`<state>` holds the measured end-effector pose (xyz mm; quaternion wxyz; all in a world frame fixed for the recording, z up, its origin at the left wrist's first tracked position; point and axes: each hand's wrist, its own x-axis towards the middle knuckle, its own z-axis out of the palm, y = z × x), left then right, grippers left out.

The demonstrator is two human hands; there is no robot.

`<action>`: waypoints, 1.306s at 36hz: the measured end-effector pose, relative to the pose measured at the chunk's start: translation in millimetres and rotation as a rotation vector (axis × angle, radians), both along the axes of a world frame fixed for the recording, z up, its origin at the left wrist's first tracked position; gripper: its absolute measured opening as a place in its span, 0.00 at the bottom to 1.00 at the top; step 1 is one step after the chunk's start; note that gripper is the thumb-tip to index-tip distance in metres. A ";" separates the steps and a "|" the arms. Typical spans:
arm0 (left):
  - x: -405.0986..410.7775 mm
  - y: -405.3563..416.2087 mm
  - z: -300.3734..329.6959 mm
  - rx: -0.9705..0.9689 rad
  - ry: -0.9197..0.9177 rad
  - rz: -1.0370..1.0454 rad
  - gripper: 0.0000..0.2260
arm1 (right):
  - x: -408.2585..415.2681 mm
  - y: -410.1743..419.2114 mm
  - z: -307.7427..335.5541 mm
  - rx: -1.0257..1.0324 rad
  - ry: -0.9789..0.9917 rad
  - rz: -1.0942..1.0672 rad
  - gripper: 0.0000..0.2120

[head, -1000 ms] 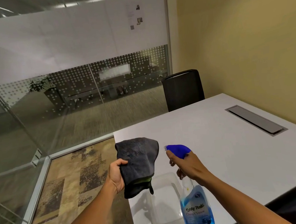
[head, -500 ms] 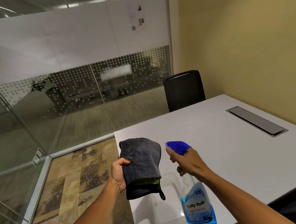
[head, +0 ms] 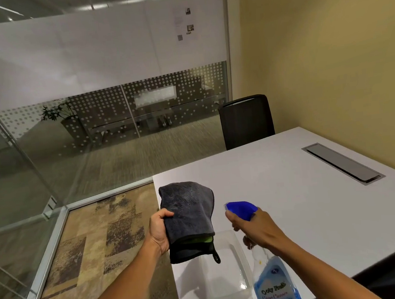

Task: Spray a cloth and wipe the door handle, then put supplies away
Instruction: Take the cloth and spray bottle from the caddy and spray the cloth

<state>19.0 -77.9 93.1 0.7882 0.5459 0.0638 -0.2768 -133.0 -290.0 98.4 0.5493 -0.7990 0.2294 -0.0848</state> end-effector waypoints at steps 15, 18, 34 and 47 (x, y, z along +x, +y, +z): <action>-1.4 -4.8 -2.1 0.051 0.012 0.034 0.17 | 21.0 18.4 27.0 -0.049 -0.103 0.049 0.30; 0.3 -2.8 -0.8 0.035 0.013 0.049 0.17 | 22.7 18.7 24.5 -0.059 -0.088 0.080 0.29; 7.2 11.4 -0.8 0.009 -0.006 0.026 0.23 | 19.8 -1.7 7.3 -0.078 0.023 -0.011 0.30; -3.0 13.4 2.9 0.003 -0.039 -0.007 0.20 | 39.8 -17.0 16.6 0.120 -0.197 -0.056 0.26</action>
